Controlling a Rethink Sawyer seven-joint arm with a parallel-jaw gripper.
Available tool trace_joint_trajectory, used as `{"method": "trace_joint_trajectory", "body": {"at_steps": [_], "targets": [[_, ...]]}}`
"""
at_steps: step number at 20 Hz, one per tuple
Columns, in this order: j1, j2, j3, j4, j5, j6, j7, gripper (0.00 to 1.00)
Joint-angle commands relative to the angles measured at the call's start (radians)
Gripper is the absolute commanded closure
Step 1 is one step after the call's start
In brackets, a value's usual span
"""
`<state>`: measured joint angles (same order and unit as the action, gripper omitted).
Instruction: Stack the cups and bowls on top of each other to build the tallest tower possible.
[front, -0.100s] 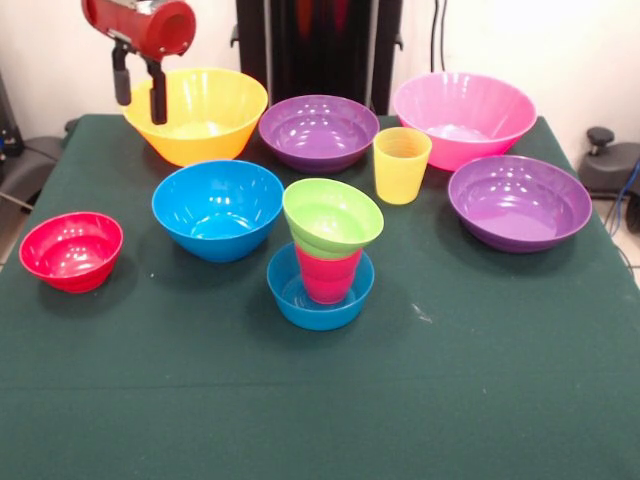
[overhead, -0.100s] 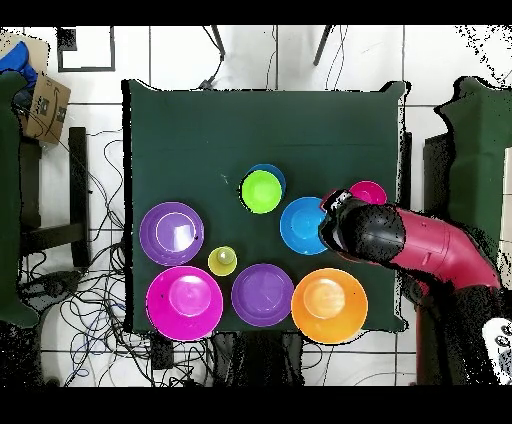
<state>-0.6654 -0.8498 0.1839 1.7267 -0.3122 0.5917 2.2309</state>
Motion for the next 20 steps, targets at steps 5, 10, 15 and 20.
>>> {"method": "trace_joint_trajectory", "body": {"at_steps": [5,10,15,20], "targets": [[-0.049,0.143,0.094,-0.104,-0.064,0.054,-0.201,0.0],[-0.057,0.065,0.178,-0.066,-0.1,0.178,-0.382,0.0],[-0.059,0.05,0.231,-0.059,-0.143,0.222,-0.478,0.0],[-0.063,0.043,0.252,-0.048,-0.172,0.209,-0.509,0.0]]}}
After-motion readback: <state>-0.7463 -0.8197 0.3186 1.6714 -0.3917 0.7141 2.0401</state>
